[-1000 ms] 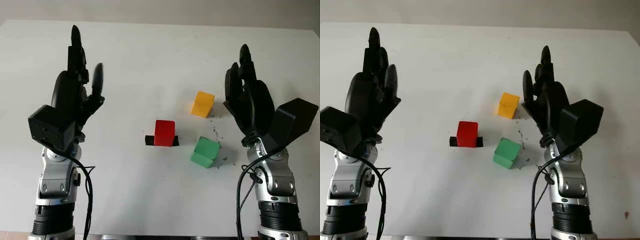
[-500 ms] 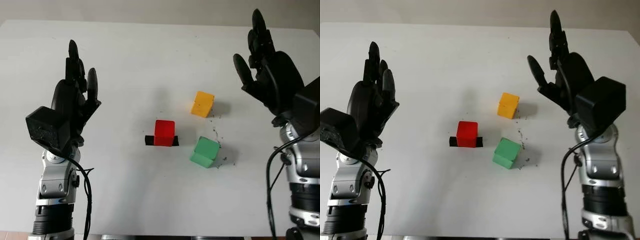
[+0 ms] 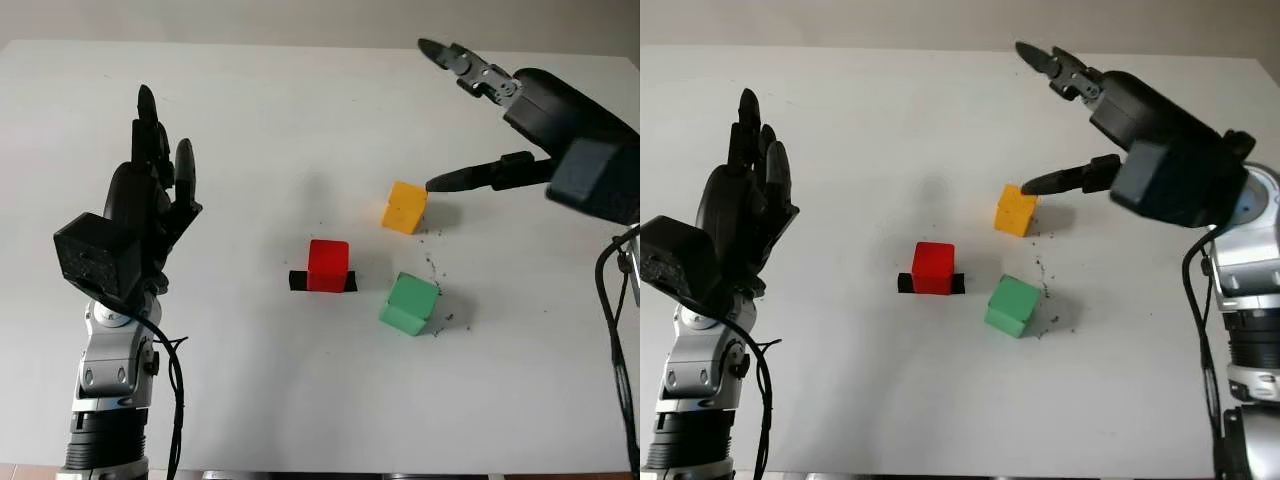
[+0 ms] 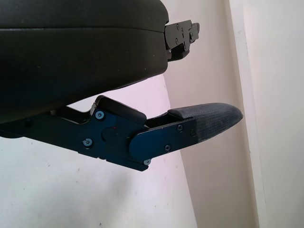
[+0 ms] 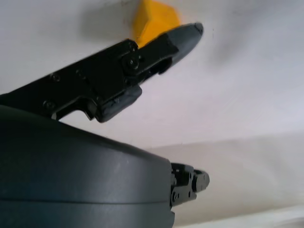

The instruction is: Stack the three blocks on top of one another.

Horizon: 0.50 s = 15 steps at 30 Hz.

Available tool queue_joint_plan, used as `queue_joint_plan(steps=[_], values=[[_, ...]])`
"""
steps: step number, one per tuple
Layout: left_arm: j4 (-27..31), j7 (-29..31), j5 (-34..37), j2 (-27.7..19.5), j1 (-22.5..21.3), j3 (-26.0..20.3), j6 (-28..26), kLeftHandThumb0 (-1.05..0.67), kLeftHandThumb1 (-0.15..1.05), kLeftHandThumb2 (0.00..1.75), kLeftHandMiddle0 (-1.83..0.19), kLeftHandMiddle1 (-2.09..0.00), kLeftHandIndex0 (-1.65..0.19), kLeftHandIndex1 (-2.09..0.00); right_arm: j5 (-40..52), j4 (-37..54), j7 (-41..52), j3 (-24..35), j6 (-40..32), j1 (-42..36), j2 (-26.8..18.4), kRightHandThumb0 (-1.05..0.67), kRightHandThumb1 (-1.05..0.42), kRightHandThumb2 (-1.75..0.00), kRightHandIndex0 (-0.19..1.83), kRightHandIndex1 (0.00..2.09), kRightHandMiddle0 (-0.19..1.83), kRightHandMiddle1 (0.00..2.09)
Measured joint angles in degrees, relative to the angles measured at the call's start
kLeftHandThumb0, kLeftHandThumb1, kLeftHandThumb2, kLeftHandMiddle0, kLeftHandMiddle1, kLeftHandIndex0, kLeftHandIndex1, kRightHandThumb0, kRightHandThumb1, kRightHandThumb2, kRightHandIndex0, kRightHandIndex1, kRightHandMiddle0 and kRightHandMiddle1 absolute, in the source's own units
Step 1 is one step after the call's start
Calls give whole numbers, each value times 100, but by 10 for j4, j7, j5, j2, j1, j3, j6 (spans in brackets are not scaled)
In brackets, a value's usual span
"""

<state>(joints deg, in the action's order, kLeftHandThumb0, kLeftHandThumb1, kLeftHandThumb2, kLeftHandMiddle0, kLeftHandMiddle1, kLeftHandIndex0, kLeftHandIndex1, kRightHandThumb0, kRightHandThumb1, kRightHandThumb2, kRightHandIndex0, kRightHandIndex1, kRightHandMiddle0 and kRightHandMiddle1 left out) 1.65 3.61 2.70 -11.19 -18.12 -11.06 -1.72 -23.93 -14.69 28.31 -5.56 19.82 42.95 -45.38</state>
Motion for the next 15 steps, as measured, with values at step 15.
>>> queue_joint_plan(steps=[15], values=[[1,-3,2,0,2,1,-5,-73,105,67,19,0,19,0,-354,-252,-264,-202,296,184,-33,-45,-75,-5,3,7,33,16]])
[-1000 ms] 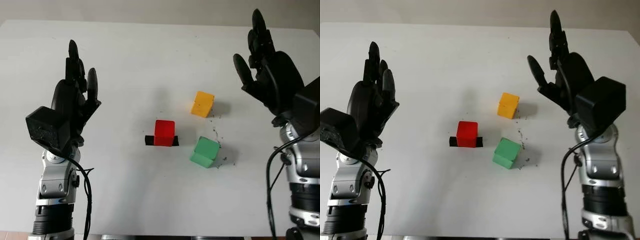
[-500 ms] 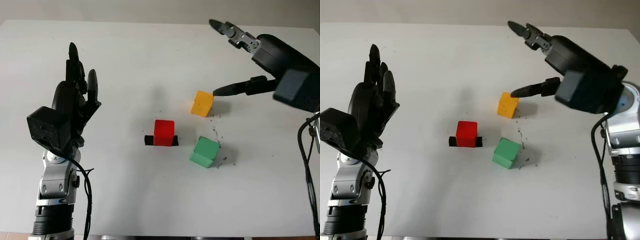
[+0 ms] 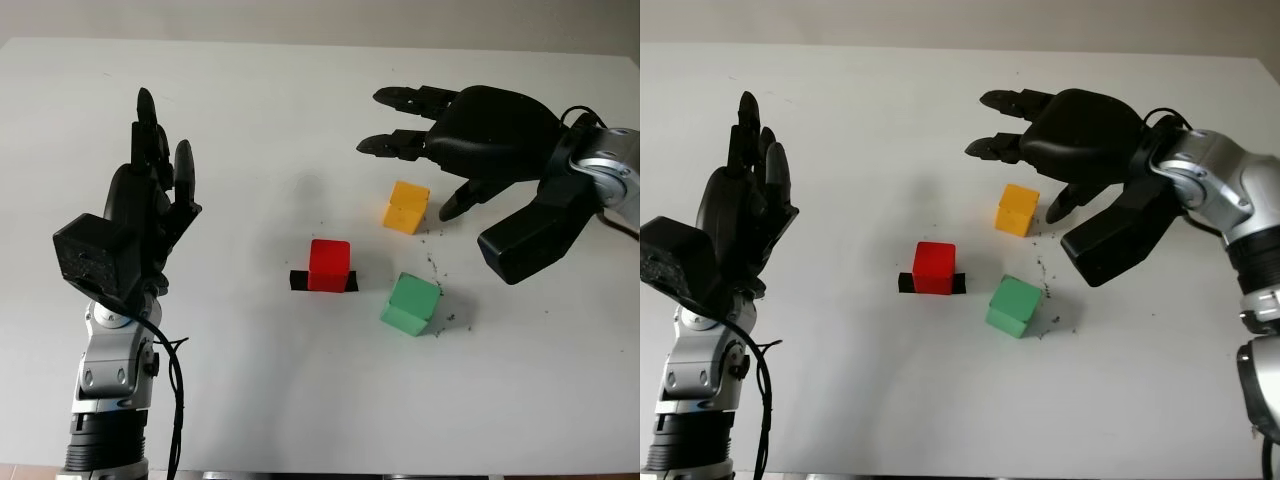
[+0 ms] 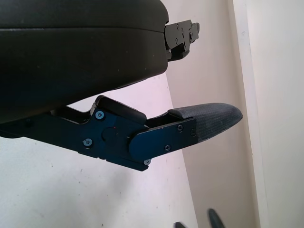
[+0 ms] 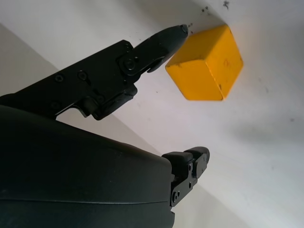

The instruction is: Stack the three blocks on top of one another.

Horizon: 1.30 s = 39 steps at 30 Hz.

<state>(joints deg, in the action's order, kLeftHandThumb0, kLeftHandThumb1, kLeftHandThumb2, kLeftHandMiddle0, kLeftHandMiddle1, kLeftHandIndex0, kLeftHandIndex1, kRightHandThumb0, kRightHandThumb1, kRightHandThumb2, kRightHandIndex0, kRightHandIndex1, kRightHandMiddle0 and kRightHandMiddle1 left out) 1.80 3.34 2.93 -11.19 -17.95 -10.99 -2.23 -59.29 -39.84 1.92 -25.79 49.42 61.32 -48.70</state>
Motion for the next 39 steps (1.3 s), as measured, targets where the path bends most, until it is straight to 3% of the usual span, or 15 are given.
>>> queue_joint_plan(steps=[7,15,26,30,33,39], values=[[0,1,1,1,0,9,-1,-73,105,66,19,0,19,0,-57,-49,-67,-53,10,29,2,-42,-85,-8,6,7,37,15],[4,-1,1,3,1,11,-1,-73,105,65,19,0,19,0,-72,-102,-123,-94,13,40,19,-38,-86,-6,7,6,45,15],[11,-6,-14,3,5,14,-4,-74,105,65,19,0,19,0,-28,-154,-125,-99,37,48,38,-35,-87,-6,12,7,61,20],[11,-12,-23,3,6,18,-5,-75,105,65,19,0,19,0,-30,-156,-153,-101,38,48,40,-36,-92,-6,21,9,82,39],[11,-14,-31,2,7,20,-6,-75,105,65,19,0,19,0,-38,-158,-181,-105,38,48,40,-35,-92,-5,27,7,66,89],[11,-20,-43,2,7,22,-8,-77,105,64,19,0,19,0,-49,-161,-187,-110,37,56,40,-35,-91,-5,30,7,61,101]])
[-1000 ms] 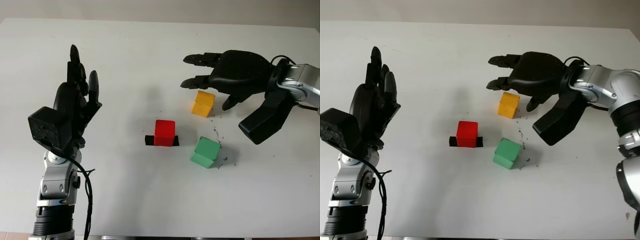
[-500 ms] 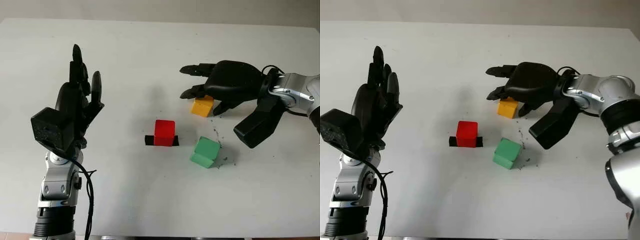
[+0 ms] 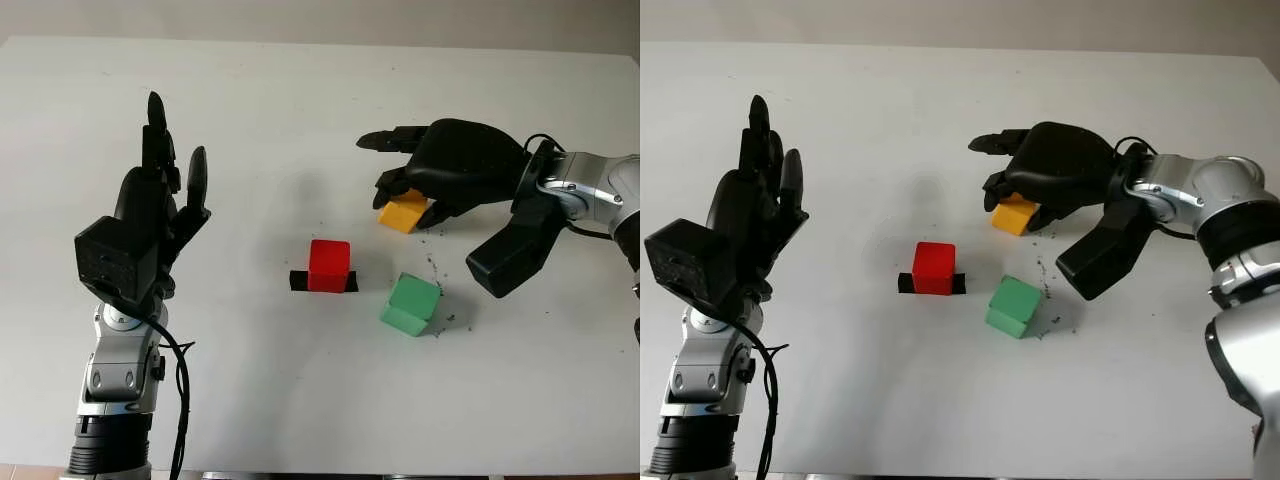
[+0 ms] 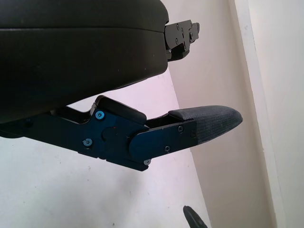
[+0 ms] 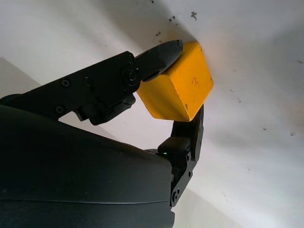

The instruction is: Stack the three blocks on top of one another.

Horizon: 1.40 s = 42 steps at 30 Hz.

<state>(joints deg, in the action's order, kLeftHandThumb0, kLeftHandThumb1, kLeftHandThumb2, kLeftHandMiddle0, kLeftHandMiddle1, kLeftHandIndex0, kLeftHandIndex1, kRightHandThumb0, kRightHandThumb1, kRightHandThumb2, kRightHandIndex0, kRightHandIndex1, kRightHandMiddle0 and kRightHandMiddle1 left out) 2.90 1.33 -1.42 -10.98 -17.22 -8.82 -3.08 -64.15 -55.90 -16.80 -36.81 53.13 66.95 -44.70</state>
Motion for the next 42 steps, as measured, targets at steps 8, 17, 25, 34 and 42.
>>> queue_joint_plan(steps=[8,17,25,34,42], values=[[0,-2,-1,0,0,3,-8,-77,105,63,19,0,19,0,-8,1,1,0,-13,20,-9,-35,-89,-5,32,7,63,103],[0,-2,1,0,0,3,-9,-74,105,62,19,0,19,0,0,1,-47,4,-15,25,-12,-39,-86,-5,37,8,62,111],[1,-3,0,0,0,3,-11,-73,105,62,19,0,19,0,331,33,205,133,-54,-28,27,-33,-89,-6,31,4,45,137],[6,-3,1,1,1,4,-15,-70,105,63,19,0,19,0,551,332,436,243,-353,-184,62,-38,-93,-6,25,2,34,148],[7,-3,0,0,3,4,-15,-73,105,62,19,0,19,0,578,471,532,266,-543,-197,69,-38,-92,-5,26,4,33,151]])
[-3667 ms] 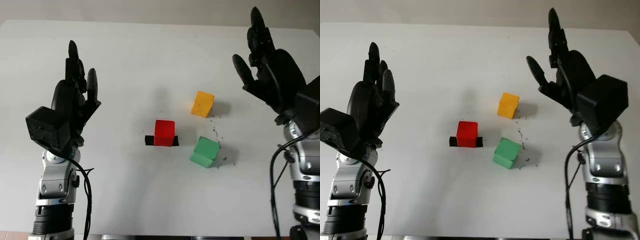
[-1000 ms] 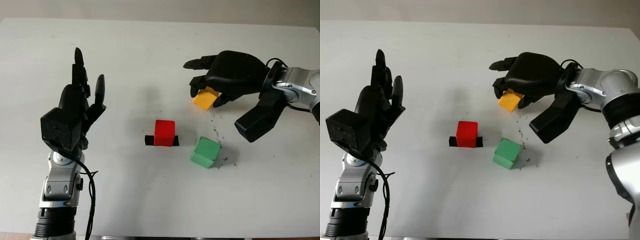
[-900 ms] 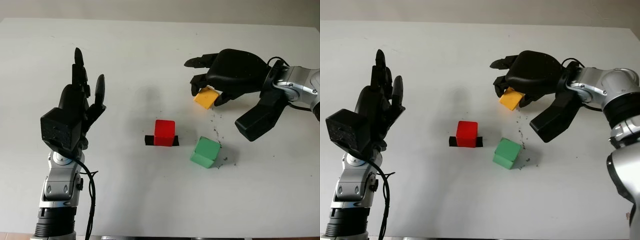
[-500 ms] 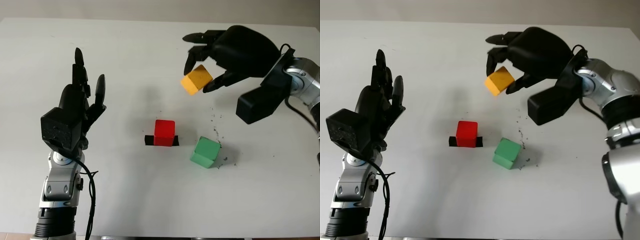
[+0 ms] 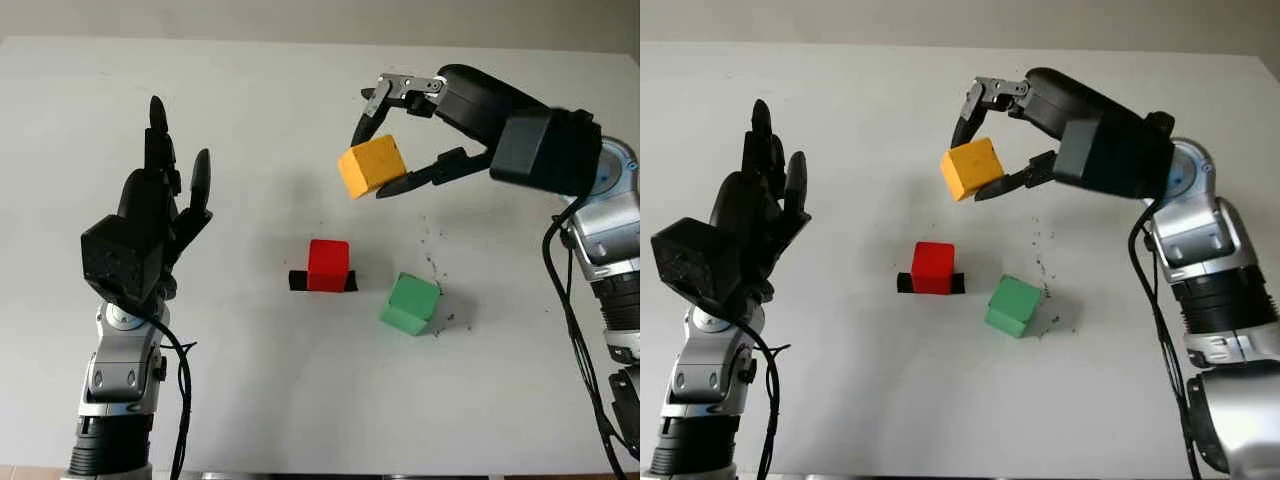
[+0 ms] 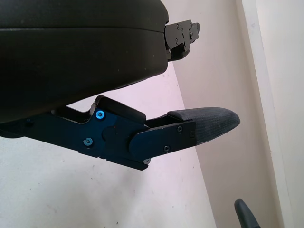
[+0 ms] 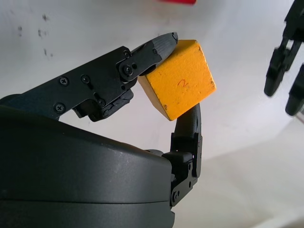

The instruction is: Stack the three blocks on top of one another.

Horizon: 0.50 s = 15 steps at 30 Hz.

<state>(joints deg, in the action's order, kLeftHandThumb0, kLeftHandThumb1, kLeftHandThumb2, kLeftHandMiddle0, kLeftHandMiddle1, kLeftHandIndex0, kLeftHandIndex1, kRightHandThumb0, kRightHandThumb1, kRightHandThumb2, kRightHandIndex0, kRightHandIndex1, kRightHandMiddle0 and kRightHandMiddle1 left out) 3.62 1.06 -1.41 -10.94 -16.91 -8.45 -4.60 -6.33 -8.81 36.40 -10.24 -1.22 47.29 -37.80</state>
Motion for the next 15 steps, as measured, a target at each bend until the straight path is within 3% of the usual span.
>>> queue_joint_plan(steps=[9,15], values=[[4,-2,0,0,1,3,-1,-72,105,63,19,0,19,0,-49,88,104,-29,-118,40,-6,-40,-91,-5,32,7,36,148],[4,-7,0,7,1,11,-1,-71,105,64,19,0,19,0,-51,147,128,-36,-277,60,13,-39,-95,-6,27,5,26,163]])
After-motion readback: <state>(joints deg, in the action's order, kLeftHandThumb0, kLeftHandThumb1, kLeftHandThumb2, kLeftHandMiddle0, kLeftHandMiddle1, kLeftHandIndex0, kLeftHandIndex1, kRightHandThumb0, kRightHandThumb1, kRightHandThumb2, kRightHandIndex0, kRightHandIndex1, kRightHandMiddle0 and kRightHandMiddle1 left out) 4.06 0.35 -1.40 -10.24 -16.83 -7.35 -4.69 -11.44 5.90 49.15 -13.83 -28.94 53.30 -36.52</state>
